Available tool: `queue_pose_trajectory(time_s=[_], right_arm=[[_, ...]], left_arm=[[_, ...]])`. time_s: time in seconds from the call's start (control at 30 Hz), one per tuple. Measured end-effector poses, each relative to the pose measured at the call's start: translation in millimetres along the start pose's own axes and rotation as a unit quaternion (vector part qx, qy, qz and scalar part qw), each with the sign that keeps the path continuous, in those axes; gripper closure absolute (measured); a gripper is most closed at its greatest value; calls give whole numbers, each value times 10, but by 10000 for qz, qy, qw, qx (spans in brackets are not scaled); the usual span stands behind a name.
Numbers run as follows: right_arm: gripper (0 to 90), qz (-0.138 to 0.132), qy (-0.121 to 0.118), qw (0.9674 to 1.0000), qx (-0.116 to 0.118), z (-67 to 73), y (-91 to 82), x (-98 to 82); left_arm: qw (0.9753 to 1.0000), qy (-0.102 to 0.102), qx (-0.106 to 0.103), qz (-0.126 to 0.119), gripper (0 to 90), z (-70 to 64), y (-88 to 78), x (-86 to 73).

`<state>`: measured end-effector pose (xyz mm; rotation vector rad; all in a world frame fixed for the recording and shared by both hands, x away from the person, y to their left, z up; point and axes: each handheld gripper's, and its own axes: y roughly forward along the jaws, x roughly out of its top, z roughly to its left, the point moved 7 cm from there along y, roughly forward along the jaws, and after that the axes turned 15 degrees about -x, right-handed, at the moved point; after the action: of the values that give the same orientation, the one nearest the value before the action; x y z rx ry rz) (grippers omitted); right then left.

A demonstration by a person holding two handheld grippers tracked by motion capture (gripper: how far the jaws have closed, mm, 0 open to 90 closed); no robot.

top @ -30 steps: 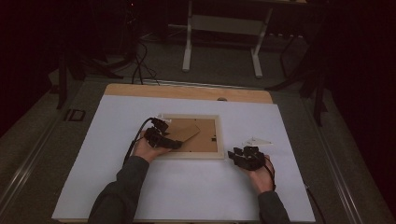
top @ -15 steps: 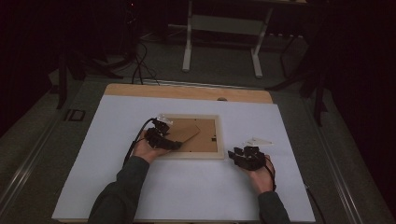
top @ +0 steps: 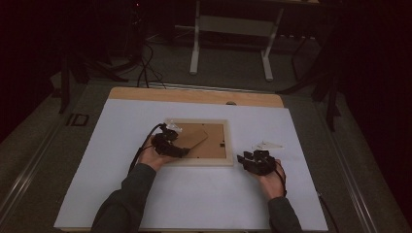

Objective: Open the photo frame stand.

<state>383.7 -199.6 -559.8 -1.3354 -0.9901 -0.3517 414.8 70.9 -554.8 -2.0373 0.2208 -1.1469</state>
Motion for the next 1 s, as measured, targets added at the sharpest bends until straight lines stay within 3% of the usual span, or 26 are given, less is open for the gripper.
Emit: queue_pose_trajectory(time_s=[0.3, 0.67, 0.9, 1.0], right_arm=[[612, 2, -20, 10000, 42, 10, 35, 105], [611, -94, -14, 10000, 26, -42, 30, 371], [602, -68, -42, 10000, 36, -23, 72, 516], [596, -5, -53, 10000, 1, -15, 109, 560]], left_arm=[[9997, 180, 140, -68, 371, -18, 3, -7], [9982, 481, 344, -106, 371, -75, -31, 16], [9966, 618, 471, -282, 371, -142, -65, 32], [9944, 773, 633, -343, 371, -193, -90, 14]])
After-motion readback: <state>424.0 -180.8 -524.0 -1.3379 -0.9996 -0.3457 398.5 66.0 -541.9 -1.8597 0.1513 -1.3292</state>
